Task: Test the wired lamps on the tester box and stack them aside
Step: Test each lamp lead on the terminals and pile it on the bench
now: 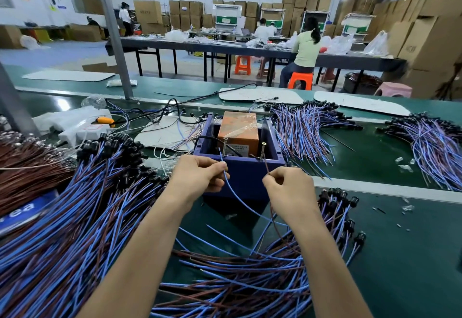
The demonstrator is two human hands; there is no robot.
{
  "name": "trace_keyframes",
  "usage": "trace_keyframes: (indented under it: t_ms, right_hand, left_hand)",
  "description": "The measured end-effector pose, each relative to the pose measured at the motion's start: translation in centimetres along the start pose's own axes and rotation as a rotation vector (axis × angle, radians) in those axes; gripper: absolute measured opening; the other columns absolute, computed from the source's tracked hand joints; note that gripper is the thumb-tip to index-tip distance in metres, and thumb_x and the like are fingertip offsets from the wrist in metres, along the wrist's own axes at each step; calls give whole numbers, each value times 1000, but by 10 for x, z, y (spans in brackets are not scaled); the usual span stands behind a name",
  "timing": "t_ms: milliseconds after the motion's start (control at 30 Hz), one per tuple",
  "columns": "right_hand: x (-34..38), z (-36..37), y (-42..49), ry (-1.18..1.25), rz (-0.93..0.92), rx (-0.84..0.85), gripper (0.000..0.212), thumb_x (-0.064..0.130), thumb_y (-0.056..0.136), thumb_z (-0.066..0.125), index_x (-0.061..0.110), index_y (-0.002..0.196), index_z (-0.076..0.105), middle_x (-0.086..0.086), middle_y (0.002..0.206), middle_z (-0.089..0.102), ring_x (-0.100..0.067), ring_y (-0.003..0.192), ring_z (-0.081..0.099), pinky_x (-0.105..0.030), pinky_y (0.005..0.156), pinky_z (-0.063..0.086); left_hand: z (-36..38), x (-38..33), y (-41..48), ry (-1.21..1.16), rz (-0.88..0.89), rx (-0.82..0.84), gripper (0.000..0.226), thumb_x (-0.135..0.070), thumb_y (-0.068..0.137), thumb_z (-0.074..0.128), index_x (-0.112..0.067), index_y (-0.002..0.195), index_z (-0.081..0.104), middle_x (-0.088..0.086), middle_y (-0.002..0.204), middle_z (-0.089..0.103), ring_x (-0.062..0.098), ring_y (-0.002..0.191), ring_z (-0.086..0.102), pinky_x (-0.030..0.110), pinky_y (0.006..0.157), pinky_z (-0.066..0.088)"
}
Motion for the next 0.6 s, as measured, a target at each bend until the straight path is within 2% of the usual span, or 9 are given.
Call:
trace_keyframes:
  t_ms: [100,233,367,500,600]
  right_hand:
    - [1,3,1,6,-20,-6,18,16,90,55,16,76,67,0,70,62,-11,62,51,-14,48,36]
    - [2,4,0,6,-23,-11,19,14,90,54,13,78,69,-2,69,62,-13,62,52,-17,49,35]
    - [2,5,-1,0,-24,-4,22,14,90,54,5,85,73,-11,78,69,-23,71,57,-24,60,34]
    - [2,8,-1,-9,-30,23,23,15,91,54,5,84,73,-12,74,68,-20,64,52,-26,55,35]
    - [1,8,-1,-1,-34,29,23,15,91,53,5,85,73,-14,75,69,-19,63,51,-18,52,36]
  left_hand:
    - [0,0,0,-3,-6,10,19,-7,90,62,-2,73,68,2,56,67,3,38,50,16,44,49]
    - [1,0,0,3,-6,22,19,-7,91,61,-2,74,68,1,57,67,3,39,50,16,45,49]
    - [1,1,0,18,-4,34,19,-7,91,62,-3,73,68,2,58,68,3,39,50,16,45,49]
    - [1,2,0,36,-10,49,18,-7,90,63,-4,74,69,1,58,68,3,40,51,16,46,50]
    - [2,2,0,59,-9,64,18,-8,90,63,-4,73,69,0,58,69,2,40,51,15,46,49]
Point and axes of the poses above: each hand's wrist, its own y-axis towards the middle knuckle, its own z-axis out of the palm, x = y × z, the point moved 8 cm from there along y, towards the middle knuckle
